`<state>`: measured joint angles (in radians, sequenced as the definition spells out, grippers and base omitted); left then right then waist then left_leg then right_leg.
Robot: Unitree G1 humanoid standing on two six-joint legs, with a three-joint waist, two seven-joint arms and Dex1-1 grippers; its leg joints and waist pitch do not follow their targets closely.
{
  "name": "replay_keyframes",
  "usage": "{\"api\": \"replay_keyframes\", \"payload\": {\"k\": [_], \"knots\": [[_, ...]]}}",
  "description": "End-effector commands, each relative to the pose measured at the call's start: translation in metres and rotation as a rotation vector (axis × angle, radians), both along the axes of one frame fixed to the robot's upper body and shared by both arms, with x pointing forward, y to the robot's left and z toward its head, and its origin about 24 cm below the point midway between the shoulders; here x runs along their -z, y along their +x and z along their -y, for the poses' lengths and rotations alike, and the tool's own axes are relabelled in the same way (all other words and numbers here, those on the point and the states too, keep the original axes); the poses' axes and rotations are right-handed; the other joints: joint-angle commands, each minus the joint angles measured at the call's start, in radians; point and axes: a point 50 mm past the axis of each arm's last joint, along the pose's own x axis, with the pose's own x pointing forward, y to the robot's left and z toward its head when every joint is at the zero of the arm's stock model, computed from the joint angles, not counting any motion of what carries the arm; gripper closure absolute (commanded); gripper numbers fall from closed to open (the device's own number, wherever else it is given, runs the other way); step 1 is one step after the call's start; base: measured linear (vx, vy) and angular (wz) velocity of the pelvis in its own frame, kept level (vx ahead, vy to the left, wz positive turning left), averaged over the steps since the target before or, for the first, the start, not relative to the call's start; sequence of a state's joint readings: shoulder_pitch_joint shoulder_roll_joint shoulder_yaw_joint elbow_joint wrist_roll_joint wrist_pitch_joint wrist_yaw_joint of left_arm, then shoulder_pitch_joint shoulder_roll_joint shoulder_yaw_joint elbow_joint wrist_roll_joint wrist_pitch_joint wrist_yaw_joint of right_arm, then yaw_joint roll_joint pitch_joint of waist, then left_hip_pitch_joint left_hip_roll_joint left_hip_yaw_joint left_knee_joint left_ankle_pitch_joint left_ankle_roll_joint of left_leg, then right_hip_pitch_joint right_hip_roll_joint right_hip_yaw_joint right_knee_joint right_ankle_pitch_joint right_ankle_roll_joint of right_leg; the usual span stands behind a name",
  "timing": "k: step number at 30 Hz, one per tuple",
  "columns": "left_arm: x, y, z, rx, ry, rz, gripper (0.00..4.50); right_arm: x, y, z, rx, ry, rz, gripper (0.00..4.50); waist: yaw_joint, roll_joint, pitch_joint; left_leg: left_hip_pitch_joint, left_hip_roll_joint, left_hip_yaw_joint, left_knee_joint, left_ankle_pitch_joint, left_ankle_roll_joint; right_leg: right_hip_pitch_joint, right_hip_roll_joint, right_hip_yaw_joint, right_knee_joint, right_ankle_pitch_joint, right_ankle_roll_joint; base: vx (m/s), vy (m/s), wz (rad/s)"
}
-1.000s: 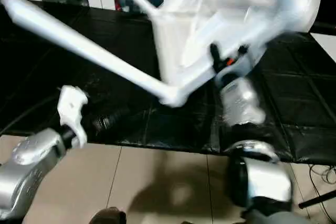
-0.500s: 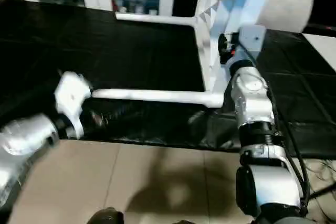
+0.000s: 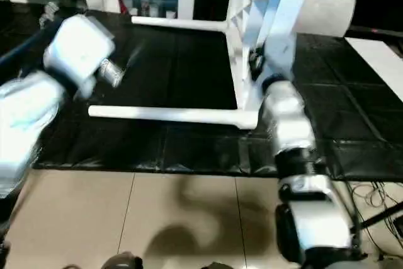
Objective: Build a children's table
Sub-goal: Flip table
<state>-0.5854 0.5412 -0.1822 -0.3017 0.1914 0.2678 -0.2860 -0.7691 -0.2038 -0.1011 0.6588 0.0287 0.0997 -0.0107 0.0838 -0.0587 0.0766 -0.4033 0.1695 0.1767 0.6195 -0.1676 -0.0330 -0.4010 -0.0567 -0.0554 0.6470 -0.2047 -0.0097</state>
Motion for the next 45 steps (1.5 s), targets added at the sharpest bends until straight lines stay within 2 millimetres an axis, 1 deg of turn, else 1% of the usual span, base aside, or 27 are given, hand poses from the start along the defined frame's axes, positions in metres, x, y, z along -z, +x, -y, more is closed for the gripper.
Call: {"api": "replay_keyframes", "payload": {"k": [1, 4, 5, 6, 8, 9, 11, 13, 15, 17, 21, 23, 24, 25, 26, 27, 30, 32, 33, 34, 35, 38, 40, 42, 43, 44, 45], "knots": [[0.001, 0.003, 0.002, -0.031, 0.047, 0.059, 0.00, 0.011, -0.002, 0.008, 0.049, 0.010, -0.051, 1.53, -0.004, 0.009, -0.080, 0.030, 0.053, -0.019, -0.073, -0.183, -0.076, 0.042, -0.082, 0.053, -0.070, -0.117, -0.134, 0.000, 0.000, 0.00], [-0.005, 0.006, 0.003, -0.056, 0.068, 0.157, 0.00, 0.021, -0.003, 0.010, 0.064, 0.030, -0.089, 1.53, -0.001, 0.010, -0.082, 0.029, 0.054, -0.019, -0.073, -0.173, -0.075, 0.042, -0.082, 0.051, -0.067, -0.101, -0.141, 0.000, 0.000, 0.00], [-0.006, 0.007, 0.003, -0.058, 0.073, 0.173, 0.00, 0.023, -0.003, 0.010, 0.065, 0.030, -0.095, 1.53, 0.000, 0.012, -0.083, 0.031, 0.054, -0.018, -0.072, -0.171, -0.074, 0.039, -0.080, 0.051, -0.067, -0.090, -0.145, 0.000, 0.000, 0.00], [-0.007, 0.009, 0.004, -0.063, 0.080, 0.196, 0.00, 0.026, -0.003, 0.010, 0.067, 0.025, -0.105, 1.68, 0.002, 0.012, -0.083, 0.032, 0.055, -0.019, -0.072, -0.172, -0.075, 0.040, -0.081, 0.050, -0.066, -0.082, -0.153, 0.000, 0.000, 0.00], [-0.009, 0.013, 0.005, -0.078, 0.092, 0.243, 0.00, 0.033, -0.003, 0.011, 0.070, 0.017, -0.123, 1.68, 0.004, 0.014, -0.086, 0.033, 0.054, -0.018, -0.071, -0.166, -0.075, 0.040, -0.081, 0.050, -0.063, -0.061, -0.162, 0.000, 0.000, 0.00], [-0.012, 0.015, 0.005, -0.093, 0.098, 0.272, 0.00, 0.036, -0.004, 0.011, 0.065, 0.017, -0.133, 1.90, 0.004, 0.013, -0.085, 0.030, 0.054, -0.019, -0.072, -0.167, -0.074, 0.042, -0.081, 0.049, -0.063, -0.057, -0.165, 0.000, 0.000, 0.00], [-0.018, 0.018, 0.003, -0.120, 0.102, 0.314, 0.00, 0.040, -0.005, 0.010, 0.056, 0.012, -0.148, 2.01, 0.006, 0.012, -0.085, 0.030, 0.055, -0.019, -0.071, -0.165, -0.072, 0.043, -0.083, 0.049, -0.062, -0.054, -0.170, 0.000, 0.000, 0.00], [-0.021, 0.020, 0.003, -0.133, 0.111, 0.343, 0.00, 0.041, -0.004, 0.010, 0.056, 0.010, -0.150, 2.17, 0.006, 0.007, -0.085, 0.030, 0.055, -0.019, -0.072, -0.171, -0.071, 0.044, -0.085, 0.049, -0.062, -0.064, -0.170, 0.000, 0.000, 0.00], [-0.028, 0.026, 0.004, -0.153, 0.152, 0.392, 0.00, 0.039, -0.003, 0.009, 0.044, -0.012, -0.142, 2.29, 0.007, 0.009, -0.085, 0.031, 0.055, -0.019, -0.071, -0.179, -0.067, 0.041, -0.085, 0.049, -0.067, -0.092, -0.164, 0.000, 0.000, 0.00], [-0.033, 0.030, 0.005, -0.159, 0.169, 0.422, 0.00, 0.037, -0.003, 0.008, 0.037, -0.028, -0.133, 2.40, 0.009, 0.010, -0.085, 0.033, 0.056, -0.020, -0.072, -0.180, -0.070, 0.041, -0.087, 0.049, -0.066, -0.097, -0.165, 0.000, 0.000, 0.00], [-0.040, 0.039, 0.006, -0.162, 0.184, 0.431, 0.00, 0.034, -0.001, 0.006, 0.026, -0.051, -0.121, 2.49, 0.009, 0.010, -0.086, 0.031, 0.054, -0.020, -0.071, -0.172, -0.071, 0.041, -0.087, 0.048, -0.064, -0.076, -0.175, 0.000, 0.000, 0.00], [-0.044, 0.050, 0.004, -0.203, 0.219, 0.431, 0.00, 0.031, -0.001, 0.005, 0.018, -0.085, -0.104, 2.51, 0.009, 0.011, -0.087, 0.032, 0.055, -0.020, -0.071, -0.175, -0.072, 0.039, -0.087, 0.048, -0.064, -0.072, -0.176, 0.000, 0.000, 0.00], [-0.045, 0.053, 0.003, -0.210, 0.216, 0.428, 0.00, 0.030, -0.001, 0.006, 0.019, -0.099, -0.100, 2.51, 0.010, 0.013, -0.087, 0.033, 0.055, -0.020, -0.071, -0.174, -0.072, 0.040, -0.088, 0.048, -0.064, -0.070, -0.177, 0.000, 0.000, 0.00], [-0.045, 0.053, 0.003, -0.211, 0.216, 0.427, 0.00, 0.030, -0.001, 0.006, 0.019, -0.101, -0.099, 2.51, 0.010, 0.012, -0.087, 0.031, 0.053, -0.020, -0.071, -0.171, -0.072, 0.041, -0.087, 0.048, -0.064, -0.068, -0.179, 0.000, 0.000, 0.00], [-0.048, 0.060, 0.002, -0.222, 0.220, 0.418, 0.00, 0.029, -0.001, 0.007, 0.021, -0.121, -0.092, 2.51, 0.010, 0.012, -0.088, 0.031, 0.055, -0.021, -0.071, -0.165, -0.072, 0.043, -0.090, 0.048, -0.063, -0.059, -0.183, 0.000, 0.000, 0.00], [-0.049, 0.064, 0.002, -0.229, 0.232, 0.410, 0.00, 0.028, -0.001, 0.007, 0.021, -0.130, -0.089, 2.52, 0.010, 0.011, -0.088, 0.031, 0.052, -0.020, -0.070, -0.164, -0.068, 0.041, -0.087, 0.048, -0.066, -0.059, -0.183, 0.000, 0.000, 0.00], [-0.050, 0.075, 0.001, -0.241, 0.261, 0.377, 0.00, 0.024, 0.000, 0.010, 0.017, -0.184, -0.074, 2.52, 0.012, 0.011, -0.089, 0.030, 0.054, -0.021, -0.070, -0.149, -0.063, 0.045, -0.091, 0.048, -0.061, -0.035, -0.191, 0.000, 0.000, 0.00], [-0.054, 0.079, 0.001, -0.230, 0.247, 0.362, 0.29, 0.020, 0.000, 0.013, 0.019, -0.231, -0.063, 2.52, 0.013, 0.010, -0.089, 0.031, 0.054, -0.020, -0.070, -0.145, -0.060, 0.045, -0.091, 0.048, -0.062, -0.029, -0.197, 0.000, 0.000, 0.00], [-0.055, 0.080, 0.002, -0.215, 0.237, 0.351, 0.37, 0.017, 0.000, 0.016, 0.022, -0.253, -0.055, 2.52, 0.016, 0.011, -0.089, 0.032, 0.054, -0.019, -0.069, -0.147, -0.058, 0.044, -0.091, 0.048, -0.063, -0.029, -0.200, 0.000, 0.000, 0.00], [-0.055, 0.081, 0.003, -0.208, 0.236, 0.346, 0.37, 0.015, 0.001, 0.017, 0.024, -0.263, -0.051, 2.52, 0.017, 0.010, -0.089, 0.031, 0.054, -0.019, -0.069, -0.145, -0.056, 0.046, -0.092, 0.048, -0.063, -0.027, -0.202, 0.000, 0.000, 0.00], [-0.054, 0.083, 0.004, -0.207, 0.248, 0.336, 0.42, 0.010, 0.002, 0.018, 0.015, -0.280, -0.050, 2.52, 0.020, 0.009, -0.090, 0.032, 0.055, -0.018, -0.068, -0.135, -0.051, 0.047, -0.093, 0.049, -0.061, -0.017, -0.204, 0.000, 0.000, 0.00], [-0.050, 0.087, 0.004, -0.208, 0.270, 0.312, 0.81, 0.003, 0.003, 0.020, 0.001, -0.328, -0.043, 2.52, 0.029, 0.009, -0.090, 0.030, 0.054, -0.016, -0.066, -0.111, -0.033, 0.048, -0.092, 0.049, -0.059, -0.001, -0.205, 0.000, 0.000, 0.00], [-0.048, 0.089, 0.004, -0.205, 0.283, 0.304, 0.79, -0.001, 0.004, 0.021, -0.006, -0.362, -0.038, 2.52, 0.031, 0.009, -0.091, 0.030, 0.054, -0.016, -0.064, -0.097, -0.027, 0.048, -0.091, 0.049, -0.057, 0.011, -0.207, 0.000, 0.000, 0.00], [-0.045, 0.092, 0.003, -0.195, 0.270, 0.262, 1.18, -0.012, 0.006, 0.027, -0.037, -0.467, -0.042, 2.52, 0.032, 0.005, -0.089, 0.030, 0.053, -0.014, -0.065, -0.103, -0.019, 0.048, -0.090, 0.047, -0.060, -0.009, -0.211, 0.000, 0.000, 0.00], [-0.045, 0.093, 0.002, -0.195, 0.269, 0.255, 1.18, -0.014, 0.006, 0.028, -0.047, -0.492, -0.044, 2.52, 0.031, 0.000, -0.088, 0.029, 0.053, -0.012, -0.064, -0.105, -0.016, 0.049, -0.090, 0.048, -0.061, -0.017, -0.210, 0.000, 0.000, 0.00], [-0.045, 0.093, 0.001, -0.199, 0.268, 0.255, 1.25, -0.016, 0.006, 0.029, -0.050, -0.511, -0.039, 2.52, 0.034, 0.005, -0.088, 0.030, 0.054, -0.012, -0.064, -0.109, -0.013, 0.048, -0.093, 0.048, -0.063, -0.040, -0.208, 0.000, 0.000, 0.00], [-0.046, 0.095, -0.002, -0.211, 0.267, 0.255, 1.25, -0.024, 0.007, 0.032, -0.054, -0.571, -0.021, 2.52, 0.035, 0.005, -0.086, 0.029, 0.054, -0.012, -0.064, -0.111, -0.012, 0.046, -0.092, 0.048, -0.065, -0.058, -0.203, 0.000, 0.000, 0.00]]}}
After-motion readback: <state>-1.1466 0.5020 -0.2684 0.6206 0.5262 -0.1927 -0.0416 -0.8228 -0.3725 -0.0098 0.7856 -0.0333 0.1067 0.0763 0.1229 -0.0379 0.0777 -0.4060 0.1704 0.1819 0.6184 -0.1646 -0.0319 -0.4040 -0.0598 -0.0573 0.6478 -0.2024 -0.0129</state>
